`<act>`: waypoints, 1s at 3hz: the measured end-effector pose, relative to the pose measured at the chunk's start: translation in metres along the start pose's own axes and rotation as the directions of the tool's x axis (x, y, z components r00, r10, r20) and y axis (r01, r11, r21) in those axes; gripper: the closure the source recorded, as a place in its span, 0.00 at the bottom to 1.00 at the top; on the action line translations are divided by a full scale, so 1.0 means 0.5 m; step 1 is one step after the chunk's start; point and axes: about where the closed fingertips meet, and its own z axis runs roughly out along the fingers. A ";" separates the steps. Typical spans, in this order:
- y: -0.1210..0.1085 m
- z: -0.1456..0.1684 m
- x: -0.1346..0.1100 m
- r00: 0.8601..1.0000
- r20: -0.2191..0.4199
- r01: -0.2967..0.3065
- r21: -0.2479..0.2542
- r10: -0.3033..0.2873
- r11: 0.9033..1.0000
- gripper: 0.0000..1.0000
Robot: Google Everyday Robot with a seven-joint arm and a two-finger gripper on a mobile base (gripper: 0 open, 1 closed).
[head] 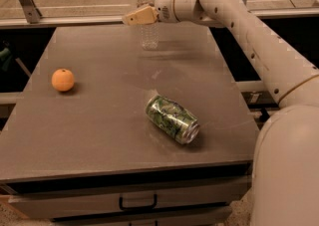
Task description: Pick water bottle
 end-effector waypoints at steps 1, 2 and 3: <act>0.015 0.015 0.014 1.000 0.001 -0.030 -0.026 0.030 0.999 0.41; 0.024 0.004 0.015 0.999 0.027 -0.026 -0.043 0.028 0.999 0.64; 0.045 -0.018 -0.022 0.996 0.087 0.018 -0.084 -0.011 0.996 0.88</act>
Offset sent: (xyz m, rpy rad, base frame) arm -0.0182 -0.0044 -0.0038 0.0635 -0.0173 0.0588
